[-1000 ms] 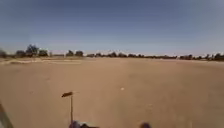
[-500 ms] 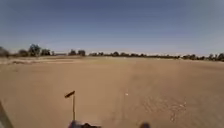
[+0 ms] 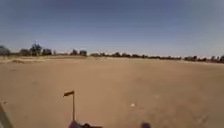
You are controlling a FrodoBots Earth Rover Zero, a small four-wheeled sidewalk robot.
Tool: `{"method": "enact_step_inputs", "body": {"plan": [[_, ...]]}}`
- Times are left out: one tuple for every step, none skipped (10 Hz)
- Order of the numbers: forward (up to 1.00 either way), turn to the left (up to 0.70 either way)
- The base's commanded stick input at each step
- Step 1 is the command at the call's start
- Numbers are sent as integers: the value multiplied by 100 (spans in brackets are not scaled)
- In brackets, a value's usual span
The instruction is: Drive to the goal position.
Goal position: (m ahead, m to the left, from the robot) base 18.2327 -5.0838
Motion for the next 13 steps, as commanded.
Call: {"method": "enact_step_inputs", "body": {"plan": [[70,0],[70,0],[70,-12],[70,-29],[70,-35],[70,-35],[70,-29],[70,-12],[70,0],[70,0],[70,0],[70,0],[70,0]]}}
